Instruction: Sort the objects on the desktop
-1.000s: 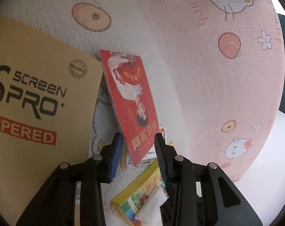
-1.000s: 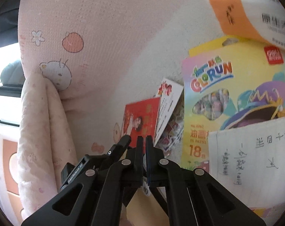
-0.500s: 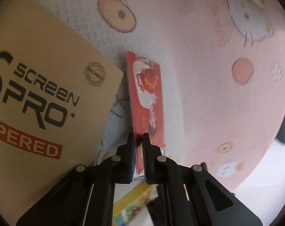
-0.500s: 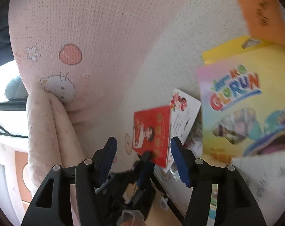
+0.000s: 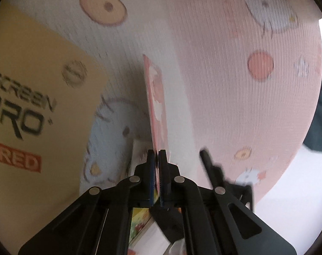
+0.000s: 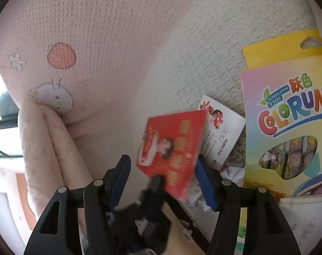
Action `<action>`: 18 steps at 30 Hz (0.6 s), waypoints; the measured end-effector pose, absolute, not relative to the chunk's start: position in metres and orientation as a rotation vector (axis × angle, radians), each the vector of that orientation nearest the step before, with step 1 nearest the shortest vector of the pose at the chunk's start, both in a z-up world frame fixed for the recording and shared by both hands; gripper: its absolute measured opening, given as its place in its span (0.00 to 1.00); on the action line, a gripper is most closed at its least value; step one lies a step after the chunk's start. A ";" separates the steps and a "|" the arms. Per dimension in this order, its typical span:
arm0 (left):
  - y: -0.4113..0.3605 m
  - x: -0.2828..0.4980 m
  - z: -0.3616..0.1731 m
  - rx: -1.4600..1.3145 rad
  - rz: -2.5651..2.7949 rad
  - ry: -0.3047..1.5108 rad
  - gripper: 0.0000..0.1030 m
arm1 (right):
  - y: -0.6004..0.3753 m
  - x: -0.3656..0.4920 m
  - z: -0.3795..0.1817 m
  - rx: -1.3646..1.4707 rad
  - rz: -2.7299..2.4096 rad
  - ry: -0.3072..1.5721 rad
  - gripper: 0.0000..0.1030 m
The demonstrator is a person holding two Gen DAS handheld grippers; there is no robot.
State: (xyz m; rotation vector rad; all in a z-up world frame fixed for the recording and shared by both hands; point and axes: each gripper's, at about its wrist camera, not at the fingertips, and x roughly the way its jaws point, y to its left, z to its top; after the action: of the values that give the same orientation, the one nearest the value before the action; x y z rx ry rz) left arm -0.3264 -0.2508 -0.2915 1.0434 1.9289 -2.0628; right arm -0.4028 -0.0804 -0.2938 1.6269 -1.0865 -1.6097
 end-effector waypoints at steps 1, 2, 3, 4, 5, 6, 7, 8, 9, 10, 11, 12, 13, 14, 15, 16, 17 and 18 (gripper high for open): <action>-0.248 -0.326 -0.291 1.060 -2.072 1.920 0.04 | -0.079 -0.402 -0.294 1.627 -1.621 -1.097 0.53; -0.246 -0.324 -0.290 1.065 -2.079 1.914 0.04 | -0.078 -0.400 -0.294 1.634 -1.649 -1.088 0.49; -0.245 -0.323 -0.289 1.063 -2.086 1.904 0.04 | -0.078 -0.399 -0.293 1.643 -1.665 -1.071 0.32; -0.246 -0.323 -0.288 1.062 -2.090 1.893 0.04 | -0.077 -0.397 -0.296 1.669 -1.679 -1.044 0.16; -0.246 -0.321 -0.288 1.069 -2.093 1.888 0.04 | -0.075 -0.395 -0.298 1.692 -1.691 -1.019 0.13; -0.246 -0.319 -0.288 1.075 -2.096 1.883 0.04 | -0.072 -0.392 -0.300 1.689 -1.676 -1.033 0.12; -0.246 -0.318 -0.289 1.081 -2.099 1.882 0.04 | -0.067 -0.389 -0.300 1.669 -1.672 -1.063 0.10; -0.245 -0.317 -0.289 1.086 -2.099 1.896 0.05 | -0.062 -0.386 -0.301 1.649 -1.669 -1.093 0.09; -0.245 -0.316 -0.290 1.090 -2.099 1.910 0.06 | -0.056 -0.384 -0.301 1.628 -1.665 -1.122 0.06; -0.245 -0.315 -0.290 1.095 -2.103 1.920 0.06 | -0.053 -0.382 -0.299 1.608 -1.665 -1.135 0.05; -0.245 -0.311 -0.288 1.102 -2.120 1.916 0.07 | -0.049 -0.380 -0.296 1.589 -1.664 -1.148 0.05; -0.244 -0.308 -0.286 1.110 -2.139 1.901 0.10 | -0.047 -0.379 -0.293 1.575 -1.660 -1.152 0.03; -0.244 -0.306 -0.280 1.122 -2.166 1.843 0.11 | -0.044 -0.378 -0.286 1.555 -1.662 -1.141 0.02; -0.243 -0.304 -0.275 1.134 -2.192 1.784 0.17 | -0.041 -0.377 -0.279 1.535 -1.666 -1.129 0.02; -0.242 -0.302 -0.270 1.145 -2.217 1.726 0.21 | -0.038 -0.376 -0.271 1.518 -1.684 -1.103 0.01; -0.241 -0.300 -0.265 1.153 -2.236 1.680 0.26 | -0.034 -0.374 -0.261 1.499 -1.707 -1.074 0.01; -0.241 -0.298 -0.263 1.150 -2.239 1.685 0.37 | -0.029 -0.373 -0.252 1.480 -1.729 -1.047 0.01; -0.241 -0.295 -0.262 1.148 -2.241 1.690 0.46 | -0.024 -0.370 -0.244 1.465 -1.749 -1.031 0.01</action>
State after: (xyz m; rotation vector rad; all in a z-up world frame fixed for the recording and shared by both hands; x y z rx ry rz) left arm -0.2955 -0.2414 -0.2616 1.1480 1.6895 -2.2412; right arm -0.3703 -0.0241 -0.2438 1.4648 -1.0307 -1.7493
